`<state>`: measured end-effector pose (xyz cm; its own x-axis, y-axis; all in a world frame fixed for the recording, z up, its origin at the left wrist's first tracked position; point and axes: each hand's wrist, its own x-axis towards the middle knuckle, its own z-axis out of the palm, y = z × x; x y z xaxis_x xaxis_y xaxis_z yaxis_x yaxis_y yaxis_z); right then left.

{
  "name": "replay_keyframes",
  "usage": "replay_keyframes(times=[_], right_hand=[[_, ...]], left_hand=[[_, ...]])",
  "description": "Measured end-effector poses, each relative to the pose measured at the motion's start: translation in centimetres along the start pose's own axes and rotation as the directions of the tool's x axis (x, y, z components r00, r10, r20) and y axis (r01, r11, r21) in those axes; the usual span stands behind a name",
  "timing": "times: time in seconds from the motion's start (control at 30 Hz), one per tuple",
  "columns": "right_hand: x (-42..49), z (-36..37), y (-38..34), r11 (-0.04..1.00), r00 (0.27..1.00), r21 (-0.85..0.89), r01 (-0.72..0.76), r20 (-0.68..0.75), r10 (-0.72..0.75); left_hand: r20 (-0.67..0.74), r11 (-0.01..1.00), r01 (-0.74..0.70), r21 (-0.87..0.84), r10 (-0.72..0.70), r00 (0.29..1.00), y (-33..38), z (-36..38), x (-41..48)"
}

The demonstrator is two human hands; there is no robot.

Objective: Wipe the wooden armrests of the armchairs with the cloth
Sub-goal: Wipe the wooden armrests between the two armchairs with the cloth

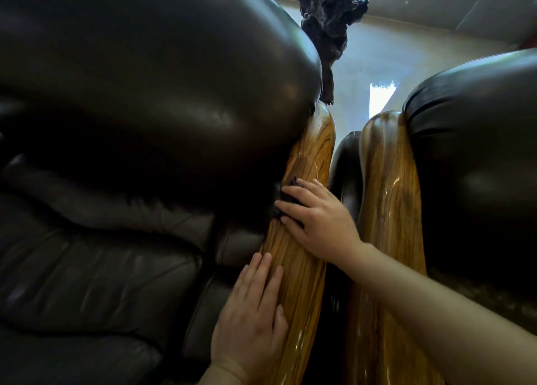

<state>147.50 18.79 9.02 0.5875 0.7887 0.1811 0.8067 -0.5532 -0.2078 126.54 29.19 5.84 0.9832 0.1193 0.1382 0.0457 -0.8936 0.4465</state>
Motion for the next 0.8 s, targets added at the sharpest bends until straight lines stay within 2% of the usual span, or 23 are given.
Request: replay_keyframes(times=[0.07, 0.17, 0.2, 0.3, 0.43, 0.6, 0.8], right_hand=[[1.6, -0.5, 0.9, 0.997, 0.997, -0.030, -0.075, 0.005, 0.075], [3.5, -0.1, -0.5, 0.944, 0.944, -0.020, -0.329, -0.038, 0.328], [3.2, 0.4, -1.5, 0.942, 0.941, -0.027, -0.335, -0.051, 0.334], [0.0, 1.3, -4.1, 0.971, 0.972, -0.069, -0.231, -0.065, 0.226], [-3.0, 1.3, -6.5, 0.968, 0.970, -0.077, -0.238, -0.075, 0.232], [-5.6, 1.5, -8.2, 0.979, 0.980, -0.076, -0.191, -0.066, 0.186], [-8.3, 2.1, -10.0, 0.992, 0.992, -0.083, -0.099, -0.082, 0.092]], left_hand=[[0.008, 1.000, 0.004, 0.000, -0.004, 1.000, 0.1, 0.0, -0.1], [0.011, 1.000, 0.012, -0.021, -0.012, 1.000, 0.1, 0.2, -0.3], [0.008, 0.999, 0.021, -0.045, -0.021, 1.000, 0.1, 0.1, -0.3], [-0.008, 0.991, 0.032, -0.129, -0.033, 0.999, 0.0, -0.1, -0.5], [-0.013, 0.979, 0.028, -0.203, -0.031, 0.999, -0.4, -0.9, -1.3], [0.027, 0.996, 0.024, -0.091, -0.022, 0.999, -1.5, -1.6, -5.7], [0.087, 0.987, 0.159, 0.027, -0.161, 0.983, -0.7, -0.8, -13.0]])
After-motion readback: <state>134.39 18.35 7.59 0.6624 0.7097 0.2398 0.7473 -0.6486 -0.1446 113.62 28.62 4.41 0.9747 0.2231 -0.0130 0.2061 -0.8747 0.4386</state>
